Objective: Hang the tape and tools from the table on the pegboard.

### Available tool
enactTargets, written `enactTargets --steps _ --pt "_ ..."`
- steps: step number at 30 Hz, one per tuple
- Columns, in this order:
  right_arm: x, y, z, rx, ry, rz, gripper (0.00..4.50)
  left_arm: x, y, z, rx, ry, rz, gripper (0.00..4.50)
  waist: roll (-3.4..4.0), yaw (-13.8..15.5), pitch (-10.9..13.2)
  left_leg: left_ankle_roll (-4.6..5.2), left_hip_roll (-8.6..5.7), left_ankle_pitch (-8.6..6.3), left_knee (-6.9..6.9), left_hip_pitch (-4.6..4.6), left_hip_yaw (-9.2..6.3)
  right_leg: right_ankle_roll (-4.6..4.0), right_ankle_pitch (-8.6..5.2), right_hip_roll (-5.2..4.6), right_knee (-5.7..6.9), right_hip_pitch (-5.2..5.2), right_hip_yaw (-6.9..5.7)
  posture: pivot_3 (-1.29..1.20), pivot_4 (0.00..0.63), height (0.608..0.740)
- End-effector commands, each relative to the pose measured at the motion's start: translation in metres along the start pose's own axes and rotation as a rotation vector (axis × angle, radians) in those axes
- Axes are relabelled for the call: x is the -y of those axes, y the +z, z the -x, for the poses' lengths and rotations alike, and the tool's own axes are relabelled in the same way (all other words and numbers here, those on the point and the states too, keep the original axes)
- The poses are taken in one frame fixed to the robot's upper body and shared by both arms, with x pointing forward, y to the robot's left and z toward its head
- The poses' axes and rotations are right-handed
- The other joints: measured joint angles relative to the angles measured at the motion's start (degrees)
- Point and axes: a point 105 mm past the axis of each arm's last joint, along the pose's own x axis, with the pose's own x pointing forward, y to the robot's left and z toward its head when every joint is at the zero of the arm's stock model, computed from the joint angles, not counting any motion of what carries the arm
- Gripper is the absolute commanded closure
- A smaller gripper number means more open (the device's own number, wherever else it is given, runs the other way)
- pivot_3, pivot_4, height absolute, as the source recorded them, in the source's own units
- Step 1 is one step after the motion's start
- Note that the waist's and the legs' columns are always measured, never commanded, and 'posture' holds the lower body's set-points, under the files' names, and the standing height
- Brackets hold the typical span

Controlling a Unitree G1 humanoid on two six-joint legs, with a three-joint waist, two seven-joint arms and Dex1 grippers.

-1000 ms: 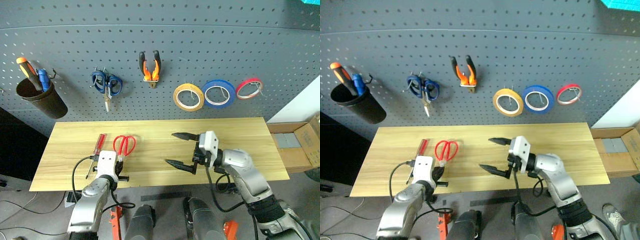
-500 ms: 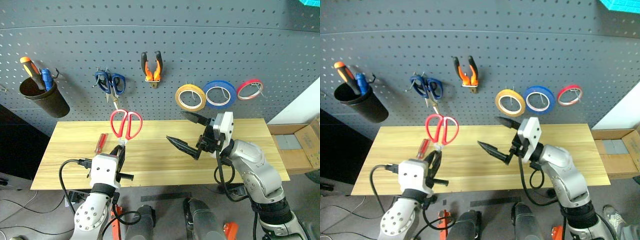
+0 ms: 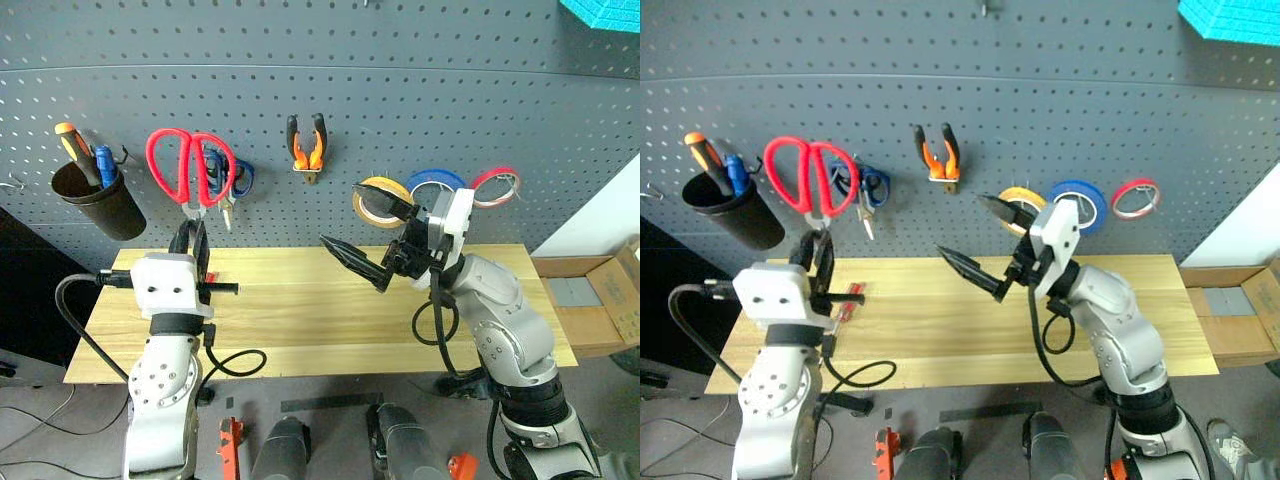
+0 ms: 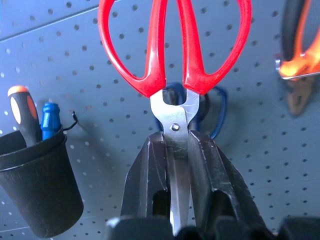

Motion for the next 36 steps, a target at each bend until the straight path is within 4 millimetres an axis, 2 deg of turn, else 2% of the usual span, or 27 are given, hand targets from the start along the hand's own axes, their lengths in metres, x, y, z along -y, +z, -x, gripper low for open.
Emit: enactTargets --steps 1,11,17,18,21,28,29,32,36 --pt "-0.001 0.015 -0.005 0.056 0.011 0.035 0.00 -0.002 -0.001 -0.004 0.010 0.005 0.015 4.28 0.00 0.01 -0.04 0.00 0.00 0.00 0.00 0.00 -0.01 0.00 0.00 0.00 0.01 0.00 0.00 0.03 0.160 0.740" --pt "-0.001 0.011 -0.007 0.031 0.008 0.044 0.00 0.010 -0.027 -0.019 -0.091 -0.035 0.095 4.28 0.00 -0.01 -0.10 0.00 0.00 0.00 0.02 0.03 -0.02 -0.01 0.01 -0.01 0.06 0.02 -0.01 0.02 0.171 0.740" --pt "-0.001 0.011 -0.006 0.024 0.000 0.047 0.00 0.010 -0.040 -0.020 -0.166 -0.050 0.137 4.28 0.00 -0.15 -0.11 0.00 0.01 0.00 0.03 0.05 -0.02 -0.01 0.02 -0.01 0.08 0.02 0.00 0.01 0.177 0.740" --pt "-0.001 0.011 -0.006 0.023 0.000 0.047 0.00 0.010 -0.041 -0.021 -0.169 -0.051 0.138 3.56 0.00 -0.16 -0.11 0.00 0.01 0.00 0.03 0.05 -0.02 -0.01 0.02 -0.01 0.08 0.02 0.00 0.02 0.179 0.740" --pt "-0.001 0.010 -0.005 0.021 -0.002 0.047 0.00 0.008 -0.042 -0.022 -0.173 -0.049 0.142 2.72 0.00 -0.15 -0.11 0.00 0.03 0.00 0.03 0.05 -0.03 -0.01 0.02 -0.01 0.09 0.02 0.01 0.02 0.182 0.740" --pt "-0.002 0.009 -0.004 0.015 -0.001 0.046 0.00 0.006 -0.042 -0.023 -0.180 -0.045 0.142 0.23 0.00 -0.17 -0.11 0.00 0.03 0.00 0.03 0.07 -0.02 -0.01 0.02 -0.01 0.10 0.03 0.01 0.01 0.191 0.740" --pt "-0.002 0.008 -0.004 0.012 0.001 0.046 0.00 0.004 -0.044 -0.022 -0.190 -0.039 0.137 0.03 0.00 -0.17 -0.11 0.00 0.03 0.00 0.03 0.07 -0.02 -0.01 0.02 -0.02 0.10 0.03 0.02 0.01 0.192 0.740" --pt "-0.006 0.004 -0.002 -0.015 0.025 0.043 0.00 -0.004 -0.062 -0.012 -0.262 -0.009 0.122 0.03 0.00 -0.22 -0.11 0.00 0.03 0.00 0.03 0.09 -0.02 -0.01 0.02 -0.02 0.10 0.04 0.02 0.01 0.200 0.740" --pt "-0.020 -0.022 0.003 -0.151 0.097 0.052 0.00 -0.017 -0.090 0.008 -0.381 0.004 0.105 0.03 0.01 -0.43 -0.10 0.01 0.05 0.00 0.02 0.13 0.00 -0.01 0.01 -0.01 0.10 0.04 0.04 0.01 0.213 0.740"
